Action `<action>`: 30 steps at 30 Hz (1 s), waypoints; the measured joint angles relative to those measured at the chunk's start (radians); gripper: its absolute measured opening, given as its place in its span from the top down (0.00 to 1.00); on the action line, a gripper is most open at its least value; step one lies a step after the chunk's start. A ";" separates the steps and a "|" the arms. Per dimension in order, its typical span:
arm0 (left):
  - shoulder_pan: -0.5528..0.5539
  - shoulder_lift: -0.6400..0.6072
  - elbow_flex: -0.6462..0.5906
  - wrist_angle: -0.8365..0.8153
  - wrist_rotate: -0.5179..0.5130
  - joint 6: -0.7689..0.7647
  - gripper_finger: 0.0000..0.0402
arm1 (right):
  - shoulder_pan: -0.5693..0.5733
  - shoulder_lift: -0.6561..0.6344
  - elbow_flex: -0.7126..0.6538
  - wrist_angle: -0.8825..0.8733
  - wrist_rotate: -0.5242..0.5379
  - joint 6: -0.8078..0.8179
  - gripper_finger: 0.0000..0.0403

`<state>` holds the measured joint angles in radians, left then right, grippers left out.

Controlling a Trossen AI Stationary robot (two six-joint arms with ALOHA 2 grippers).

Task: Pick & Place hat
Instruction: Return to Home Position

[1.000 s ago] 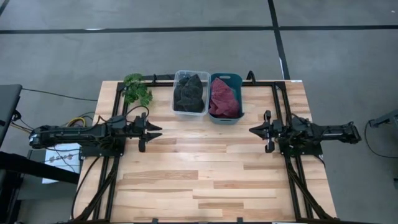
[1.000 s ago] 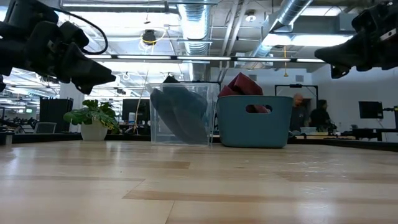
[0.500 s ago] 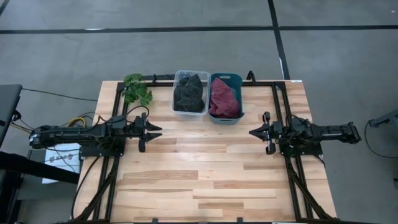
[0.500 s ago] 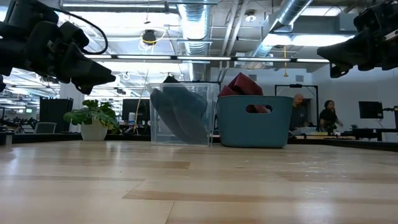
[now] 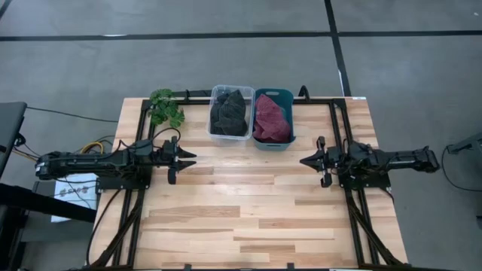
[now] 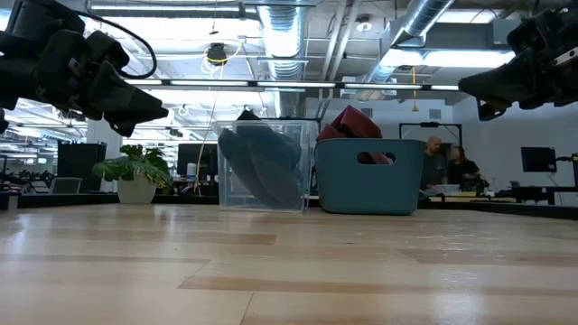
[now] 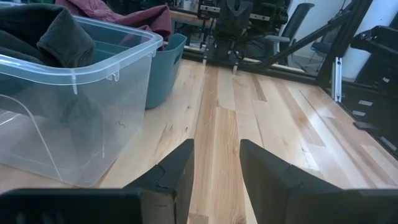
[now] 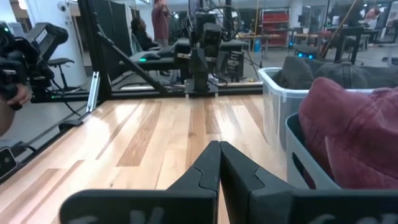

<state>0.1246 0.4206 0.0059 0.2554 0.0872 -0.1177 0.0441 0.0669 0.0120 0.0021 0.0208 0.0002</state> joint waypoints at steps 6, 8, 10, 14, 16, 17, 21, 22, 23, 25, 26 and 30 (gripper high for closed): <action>0.000 0.000 0.000 0.000 0.000 0.000 0.68 | 0.001 0.013 0.000 0.000 0.000 0.001 1.00; 0.000 0.000 0.000 0.001 0.000 0.000 0.68 | 0.001 0.013 0.000 0.000 0.000 0.023 1.00; 0.000 0.000 0.000 0.001 0.000 0.000 0.68 | 0.001 0.013 0.000 0.000 0.001 0.066 1.00; 0.000 0.000 0.000 0.001 0.000 0.000 0.68 | 0.001 0.013 0.000 0.000 0.001 0.127 1.00; 0.000 0.000 0.000 0.001 0.000 0.000 0.68 | 0.001 0.013 0.000 0.000 0.001 0.132 1.00; 0.000 0.000 0.000 0.001 0.000 0.000 0.68 | 0.001 0.013 0.000 0.000 0.001 0.132 1.00; 0.000 0.000 0.000 0.002 0.000 0.000 0.68 | 0.001 0.013 0.000 0.000 0.001 0.132 1.00; 0.000 0.000 0.000 0.002 0.000 0.000 0.68 | 0.001 0.013 0.000 -0.001 0.001 0.132 1.00; 0.000 0.000 0.000 0.003 0.000 0.000 0.68 | 0.001 0.013 0.000 0.000 0.001 0.132 1.00; 0.000 0.000 0.000 0.005 0.000 0.000 0.68 | 0.001 0.013 0.000 -0.001 0.001 0.132 1.00; 0.000 0.000 0.000 0.005 0.000 0.000 0.68 | 0.001 0.013 0.000 -0.001 0.001 0.132 1.00; 0.000 0.000 0.000 0.007 0.000 0.000 0.68 | 0.001 0.013 0.000 -0.001 0.001 0.132 1.00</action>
<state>0.1249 0.4206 0.0062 0.2621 0.0871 -0.1173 0.0454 0.0795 0.0120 0.0013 0.0219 0.1322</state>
